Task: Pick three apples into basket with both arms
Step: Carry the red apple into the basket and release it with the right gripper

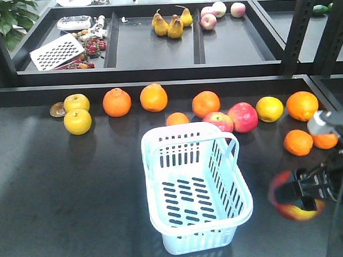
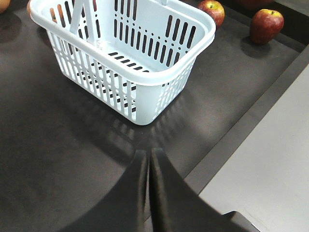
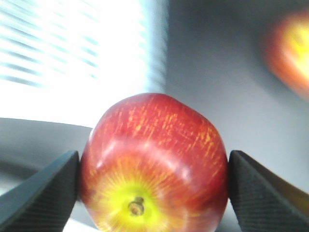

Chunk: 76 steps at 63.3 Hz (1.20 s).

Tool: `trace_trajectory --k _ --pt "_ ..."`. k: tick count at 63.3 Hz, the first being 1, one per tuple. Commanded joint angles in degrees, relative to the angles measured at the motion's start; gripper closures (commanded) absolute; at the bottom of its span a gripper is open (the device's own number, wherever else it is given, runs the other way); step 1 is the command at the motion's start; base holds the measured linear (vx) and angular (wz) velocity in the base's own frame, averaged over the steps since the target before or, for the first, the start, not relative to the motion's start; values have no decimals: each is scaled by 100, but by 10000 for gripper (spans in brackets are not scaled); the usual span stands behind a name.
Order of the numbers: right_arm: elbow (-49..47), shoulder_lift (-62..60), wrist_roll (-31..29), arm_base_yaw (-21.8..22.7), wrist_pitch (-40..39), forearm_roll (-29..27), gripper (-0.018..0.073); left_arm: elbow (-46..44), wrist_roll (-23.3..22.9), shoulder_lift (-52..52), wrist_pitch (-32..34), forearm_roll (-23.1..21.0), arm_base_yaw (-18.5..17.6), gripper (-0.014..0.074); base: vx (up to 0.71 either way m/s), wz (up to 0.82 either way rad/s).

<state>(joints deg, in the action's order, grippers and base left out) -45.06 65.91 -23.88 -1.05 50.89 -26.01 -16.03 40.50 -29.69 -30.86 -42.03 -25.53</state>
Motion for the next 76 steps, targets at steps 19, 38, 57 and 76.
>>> trace_trajectory --k 19,38,57,76 --pt "-111 440 -2911 -567 -319 -3854 564 -144 -42 -15 263 -216 6 603 0 0" --pt "-127 1647 -3167 -1526 -2476 -3680 529 -144 -42 -15 263 -216 6 603 0 0" --pt "-508 2266 -3156 -1505 -2389 -3663 113 -144 -42 -15 263 -216 6 603 0 0" --pt "-562 2346 -3141 -1505 -2297 -3663 -127 -144 -42 -15 263 -216 6 603 0 0"
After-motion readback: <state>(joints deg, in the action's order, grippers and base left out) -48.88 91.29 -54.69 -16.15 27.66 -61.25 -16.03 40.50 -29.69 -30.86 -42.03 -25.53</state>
